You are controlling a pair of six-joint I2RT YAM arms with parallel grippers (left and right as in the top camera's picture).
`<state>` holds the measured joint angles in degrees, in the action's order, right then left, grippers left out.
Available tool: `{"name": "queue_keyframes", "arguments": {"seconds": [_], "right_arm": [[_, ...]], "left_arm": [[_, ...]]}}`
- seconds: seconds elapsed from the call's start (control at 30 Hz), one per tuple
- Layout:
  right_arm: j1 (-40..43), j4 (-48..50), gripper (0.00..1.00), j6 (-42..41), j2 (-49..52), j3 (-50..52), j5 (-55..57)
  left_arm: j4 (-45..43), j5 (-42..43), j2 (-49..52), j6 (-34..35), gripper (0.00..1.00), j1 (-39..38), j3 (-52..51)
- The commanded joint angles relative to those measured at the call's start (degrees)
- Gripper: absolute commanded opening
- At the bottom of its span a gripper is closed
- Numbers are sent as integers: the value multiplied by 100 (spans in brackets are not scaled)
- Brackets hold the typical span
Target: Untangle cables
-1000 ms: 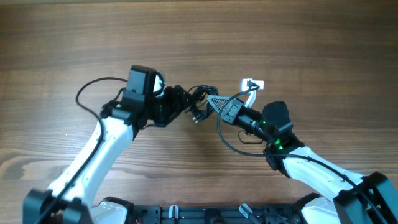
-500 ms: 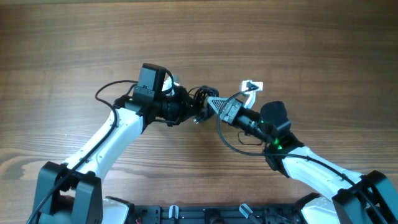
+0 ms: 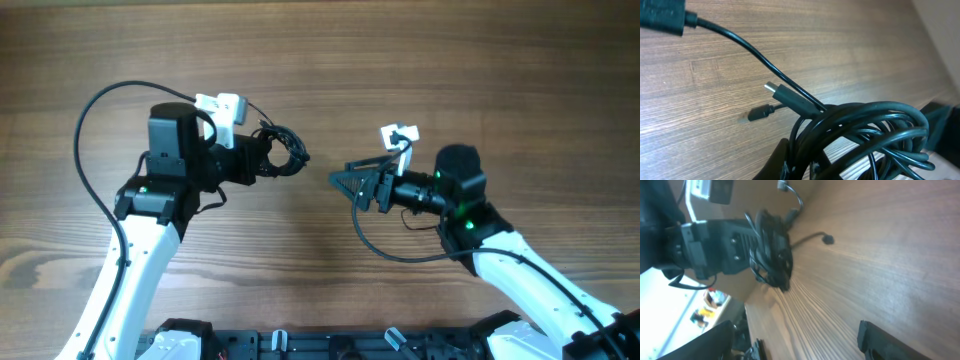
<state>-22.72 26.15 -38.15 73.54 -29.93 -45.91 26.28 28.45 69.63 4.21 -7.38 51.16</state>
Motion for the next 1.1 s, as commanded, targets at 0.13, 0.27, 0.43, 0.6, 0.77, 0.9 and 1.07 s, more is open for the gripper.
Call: {"name": "queue_keyframes", "arguments": {"seconds": [0.13,0.27,0.43,0.6,0.77,0.9,1.07], "right_arm": [[-267,-3875,75,3314,-81,-2481,1419],[-1556,-4341,74,4286,-48,-2800,3403],[-2361,-4291,67,4616,531,-2802,4356],[-2361,-4343,52,4548,883,-2800,3871],[-2361,-4612,31,4492,1152,-2796,3792],[-2299,-4461,5,3163,1130,-2804,4175],[-1532,-4704,4,1349,227,-2802,3661]], "left_arm": [[234,-431,33,-138,4,-291,17],[358,-470,203,229,4,-291,17],[1134,-444,315,223,4,-291,22],[1193,-39,315,232,4,-291,22],[1191,-39,315,645,4,-291,22],[1250,-807,315,1663,4,-251,22],[1423,-1764,315,3252,4,844,22]]}}
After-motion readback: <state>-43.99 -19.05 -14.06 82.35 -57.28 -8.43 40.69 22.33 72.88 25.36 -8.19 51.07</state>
